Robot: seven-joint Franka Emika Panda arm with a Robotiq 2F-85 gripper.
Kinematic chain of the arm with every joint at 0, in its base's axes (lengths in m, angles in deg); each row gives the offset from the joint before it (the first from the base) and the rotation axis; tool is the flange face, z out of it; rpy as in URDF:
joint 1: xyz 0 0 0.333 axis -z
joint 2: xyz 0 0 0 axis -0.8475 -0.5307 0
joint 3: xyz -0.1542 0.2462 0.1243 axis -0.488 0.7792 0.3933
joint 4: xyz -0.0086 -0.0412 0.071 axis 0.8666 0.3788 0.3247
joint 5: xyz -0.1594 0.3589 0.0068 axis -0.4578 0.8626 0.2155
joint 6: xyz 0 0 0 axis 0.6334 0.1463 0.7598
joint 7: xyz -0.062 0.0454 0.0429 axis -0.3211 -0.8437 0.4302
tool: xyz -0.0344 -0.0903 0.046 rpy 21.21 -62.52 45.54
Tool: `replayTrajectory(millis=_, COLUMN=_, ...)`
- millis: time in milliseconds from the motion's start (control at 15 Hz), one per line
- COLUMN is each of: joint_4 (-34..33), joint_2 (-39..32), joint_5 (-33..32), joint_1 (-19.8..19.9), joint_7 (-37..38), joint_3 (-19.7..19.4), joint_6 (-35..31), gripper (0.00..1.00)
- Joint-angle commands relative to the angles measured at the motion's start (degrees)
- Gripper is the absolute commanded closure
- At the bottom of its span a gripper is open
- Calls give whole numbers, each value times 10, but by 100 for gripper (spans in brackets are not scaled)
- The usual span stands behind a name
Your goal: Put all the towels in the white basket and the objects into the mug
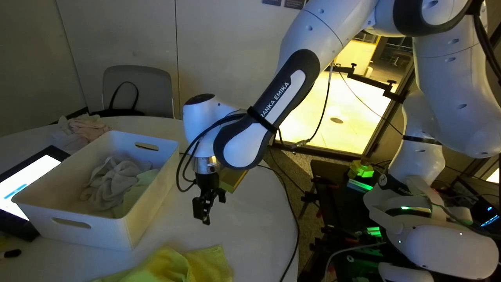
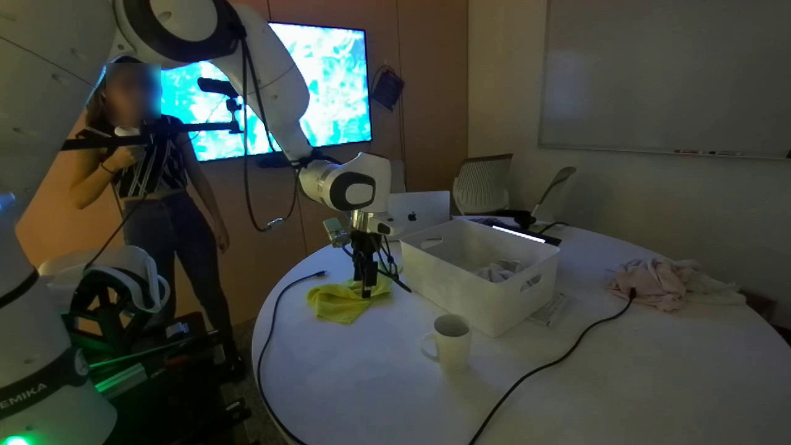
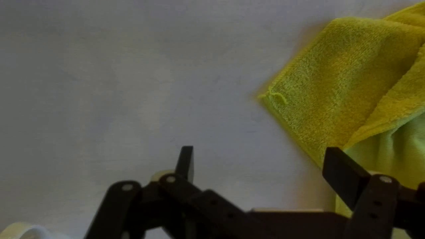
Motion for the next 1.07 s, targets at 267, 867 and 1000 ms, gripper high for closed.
replayTrajectory(millis=267, joint_4=-19, joint_2=-59, joint_5=74, joint_1=7, joint_7=-87, joint_3=46, joint_6=-56, gripper=0)
replayTrajectory(millis=867, joint_4=-51, joint_2=-113, joint_5=86, joint_1=-32, joint_7=-48, joint_3=39, joint_6=-118, gripper=0)
replayTrajectory(millis=1000, joint_4=-54, joint_2=-119, joint_5=89, joint_1=-36, joint_7=-44, joint_3=41, joint_6=-122, gripper=0)
